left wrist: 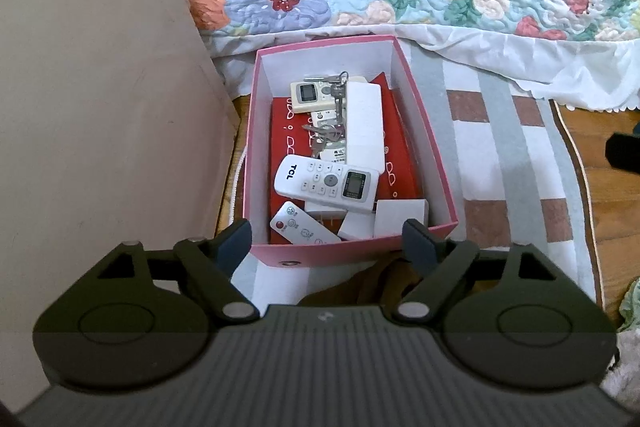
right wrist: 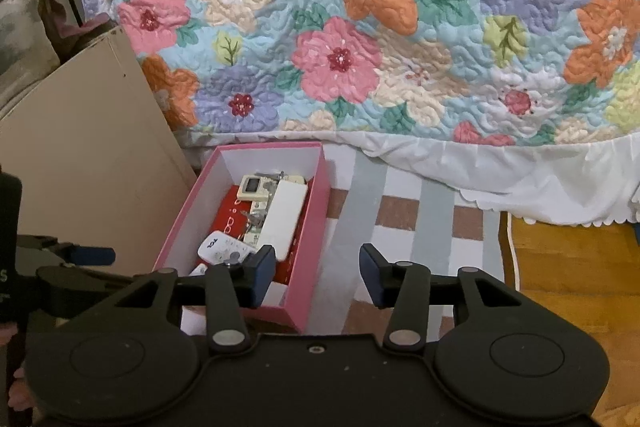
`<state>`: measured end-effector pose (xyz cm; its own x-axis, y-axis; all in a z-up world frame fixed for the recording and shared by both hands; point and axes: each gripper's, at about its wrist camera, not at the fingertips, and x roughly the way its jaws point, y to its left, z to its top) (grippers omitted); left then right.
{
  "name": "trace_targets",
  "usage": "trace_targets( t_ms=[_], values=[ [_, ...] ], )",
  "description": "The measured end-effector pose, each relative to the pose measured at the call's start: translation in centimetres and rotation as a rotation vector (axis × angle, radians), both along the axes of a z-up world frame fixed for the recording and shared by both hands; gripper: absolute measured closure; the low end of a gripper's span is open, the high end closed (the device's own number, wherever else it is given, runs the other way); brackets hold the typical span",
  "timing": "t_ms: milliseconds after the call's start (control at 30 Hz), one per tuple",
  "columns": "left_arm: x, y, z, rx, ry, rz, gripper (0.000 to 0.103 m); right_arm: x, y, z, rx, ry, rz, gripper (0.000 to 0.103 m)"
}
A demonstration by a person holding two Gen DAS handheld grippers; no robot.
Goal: Organize rigid objects
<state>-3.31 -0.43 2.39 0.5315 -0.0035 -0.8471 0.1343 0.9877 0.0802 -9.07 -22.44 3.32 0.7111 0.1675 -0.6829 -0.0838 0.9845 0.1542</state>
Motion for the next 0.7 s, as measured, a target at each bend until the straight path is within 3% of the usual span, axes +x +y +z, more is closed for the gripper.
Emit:
trace_targets(
  t_ms=[367, 533, 700],
  values=[
    [-0.2, -0.3, -0.1, -0.009, 0.009, 0.013, 0.016, -0.5, 0.4, -0.8, -0.027, 0.032, -0.004, 0.034],
    [-0.3, -0.2, 0.0, -0.019, 0.001, 0.028, 0.012, -0.4, 0.5, -0.8, -0.051, 0.050, -0.056, 0.004],
    [-0.1, 0.0, 0.0, -0.042, 0.010, 0.037, 0.008, -0.1, 0.2, -1.2, -0.052, 0.068, -0.064, 0.004]
  ],
)
